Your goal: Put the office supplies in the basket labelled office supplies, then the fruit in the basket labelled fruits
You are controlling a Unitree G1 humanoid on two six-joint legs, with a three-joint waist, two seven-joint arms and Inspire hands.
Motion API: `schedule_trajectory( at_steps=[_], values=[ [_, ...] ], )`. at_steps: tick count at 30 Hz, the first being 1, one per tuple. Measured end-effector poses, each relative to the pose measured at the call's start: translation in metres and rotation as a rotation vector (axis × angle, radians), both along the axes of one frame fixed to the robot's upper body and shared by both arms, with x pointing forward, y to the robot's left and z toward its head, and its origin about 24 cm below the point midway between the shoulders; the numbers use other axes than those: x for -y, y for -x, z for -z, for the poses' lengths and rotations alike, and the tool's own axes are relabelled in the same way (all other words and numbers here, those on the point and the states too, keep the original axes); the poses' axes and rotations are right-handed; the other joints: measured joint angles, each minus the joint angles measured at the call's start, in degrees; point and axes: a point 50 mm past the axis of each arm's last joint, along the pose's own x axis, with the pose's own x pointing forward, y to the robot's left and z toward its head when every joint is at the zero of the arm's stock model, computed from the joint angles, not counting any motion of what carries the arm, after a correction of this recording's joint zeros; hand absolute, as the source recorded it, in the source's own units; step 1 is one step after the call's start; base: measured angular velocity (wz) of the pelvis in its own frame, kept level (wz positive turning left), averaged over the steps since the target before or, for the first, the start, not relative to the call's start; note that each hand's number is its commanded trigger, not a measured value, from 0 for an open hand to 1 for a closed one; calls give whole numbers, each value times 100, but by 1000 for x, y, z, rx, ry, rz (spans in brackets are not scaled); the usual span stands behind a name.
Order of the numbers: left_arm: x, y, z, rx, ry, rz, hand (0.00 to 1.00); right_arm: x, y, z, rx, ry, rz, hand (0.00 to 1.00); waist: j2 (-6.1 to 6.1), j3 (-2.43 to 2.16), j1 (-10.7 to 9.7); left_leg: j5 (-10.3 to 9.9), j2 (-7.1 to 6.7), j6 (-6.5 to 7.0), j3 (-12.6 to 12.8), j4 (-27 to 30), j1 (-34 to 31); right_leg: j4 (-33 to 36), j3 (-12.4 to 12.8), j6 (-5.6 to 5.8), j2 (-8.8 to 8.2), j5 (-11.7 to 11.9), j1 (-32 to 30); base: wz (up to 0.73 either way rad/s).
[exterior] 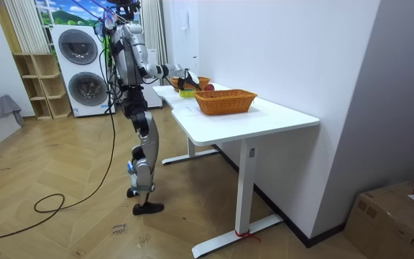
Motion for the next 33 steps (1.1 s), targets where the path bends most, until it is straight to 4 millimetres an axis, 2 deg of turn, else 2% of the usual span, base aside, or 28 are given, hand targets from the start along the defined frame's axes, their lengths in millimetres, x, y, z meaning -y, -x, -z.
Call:
schedule_trajectory(
  at_steps=[16, 25, 26, 27, 33],
  values=[
    [0, -3, -2, 11, -1, 4, 0, 2, 1, 3, -65, 18, -36, 0, -17, -6, 3, 0, 2, 0, 0, 0, 0, 4, 2, 0, 0, 0, -1, 0],
    [-2, -6, -3, 12, -9, 21, 0, 5, -3, 4, -98, 45, -64, 0, -81, -7, 3, 0, -2, 0, -3, 2, 0, 2, 11, 0, 6, 0, -5, 0],
    [-2, -6, -3, 13, -10, 22, 0, 5, -3, 4, -98, 45, -64, 69, -89, -4, 3, 0, -2, 0, -3, 2, 0, 2, 14, 0, 5, 0, -5, 0],
    [-3, -6, -3, 13, -10, 22, 0, 5, -3, 4, -98, 45, -64, 100, -93, -3, 2, 0, -2, 0, -3, 2, 0, 2, 16, 0, 5, 0, -5, 0],
    [-3, -7, -3, 15, -11, 23, 0, 5, -4, 4, -95, 44, -60, 100, -116, 7, 1, 0, -1, 0, -3, 3, 0, 2, 19, 0, 5, 0, -4, 0]
  ],
)
